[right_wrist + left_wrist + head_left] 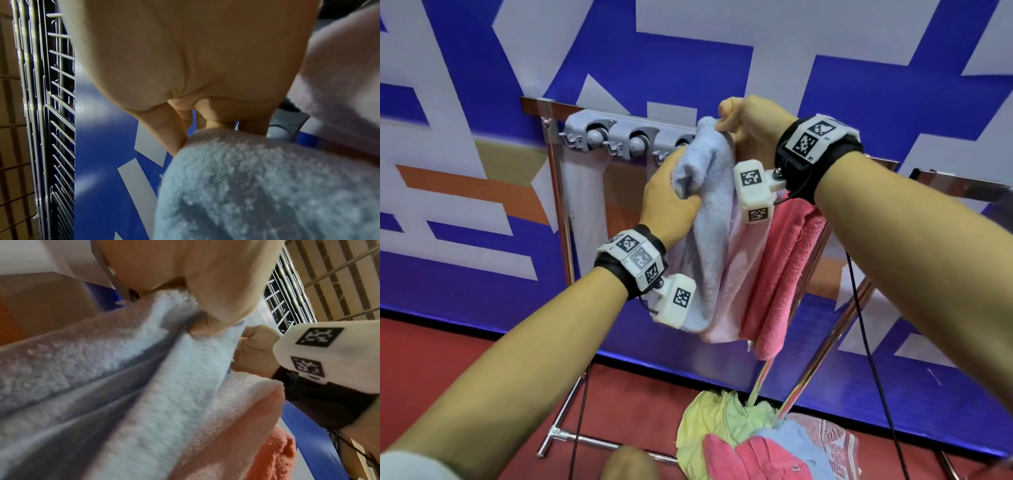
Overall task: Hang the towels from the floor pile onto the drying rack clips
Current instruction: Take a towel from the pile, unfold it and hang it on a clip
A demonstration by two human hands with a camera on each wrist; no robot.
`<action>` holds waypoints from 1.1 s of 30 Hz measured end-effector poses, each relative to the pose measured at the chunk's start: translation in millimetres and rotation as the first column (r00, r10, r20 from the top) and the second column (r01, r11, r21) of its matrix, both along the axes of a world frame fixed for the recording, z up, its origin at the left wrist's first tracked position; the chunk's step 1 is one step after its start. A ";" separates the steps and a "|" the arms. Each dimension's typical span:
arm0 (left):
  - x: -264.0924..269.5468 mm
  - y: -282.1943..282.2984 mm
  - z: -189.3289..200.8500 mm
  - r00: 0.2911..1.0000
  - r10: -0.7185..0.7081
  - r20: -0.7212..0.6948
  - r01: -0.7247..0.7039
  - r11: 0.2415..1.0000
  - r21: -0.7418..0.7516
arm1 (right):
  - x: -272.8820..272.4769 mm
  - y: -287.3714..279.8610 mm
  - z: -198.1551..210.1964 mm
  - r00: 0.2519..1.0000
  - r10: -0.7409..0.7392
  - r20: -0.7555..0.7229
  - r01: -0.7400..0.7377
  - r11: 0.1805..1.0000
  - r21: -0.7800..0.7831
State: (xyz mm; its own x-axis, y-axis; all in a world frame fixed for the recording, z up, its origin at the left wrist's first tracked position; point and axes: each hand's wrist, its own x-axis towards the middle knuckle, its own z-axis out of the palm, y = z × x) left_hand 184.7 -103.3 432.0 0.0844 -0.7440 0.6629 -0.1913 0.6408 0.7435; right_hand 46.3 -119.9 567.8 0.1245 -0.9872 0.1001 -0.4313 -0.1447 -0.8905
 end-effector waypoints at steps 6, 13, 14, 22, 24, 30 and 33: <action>-4.6 -6.8 4.1 0.993 -0.037 -0.115 0.039 0.999 0.010 | -12.5 2.8 -6.5 0.986 -0.054 0.158 0.050 0.998 0.028; -19.1 -9.0 7.2 0.991 -0.030 -0.127 0.033 0.999 0.022 | -7.6 1.6 -15.7 0.799 -0.166 -0.578 -0.055 0.937 -0.345; -19.2 -8.9 6.2 0.993 -0.025 -0.119 0.030 0.999 0.039 | -8.9 2.8 -18.5 0.744 -0.213 -0.634 -0.078 0.914 -0.398; -18.1 3.5 11.9 0.980 -0.185 0.079 0.178 0.980 0.092 | -14.5 20.5 -39.4 0.688 -0.198 -0.698 -0.132 0.911 -0.390; -18.6 4.0 13.3 0.959 -0.270 0.086 0.260 0.959 0.112 | -13.7 22.3 -45.5 0.645 -0.217 -0.733 -0.138 0.910 -0.391; -21.8 0.4 22.9 0.983 -0.104 0.153 0.070 0.974 0.215 | -16.0 34.5 -45.9 0.513 -0.185 -0.838 -0.190 0.928 -0.321; -30.6 3.0 32.9 0.986 -0.071 0.152 0.030 0.966 0.258 | -23.7 42.2 -40.5 0.536 -0.190 -0.823 -0.151 0.937 -0.315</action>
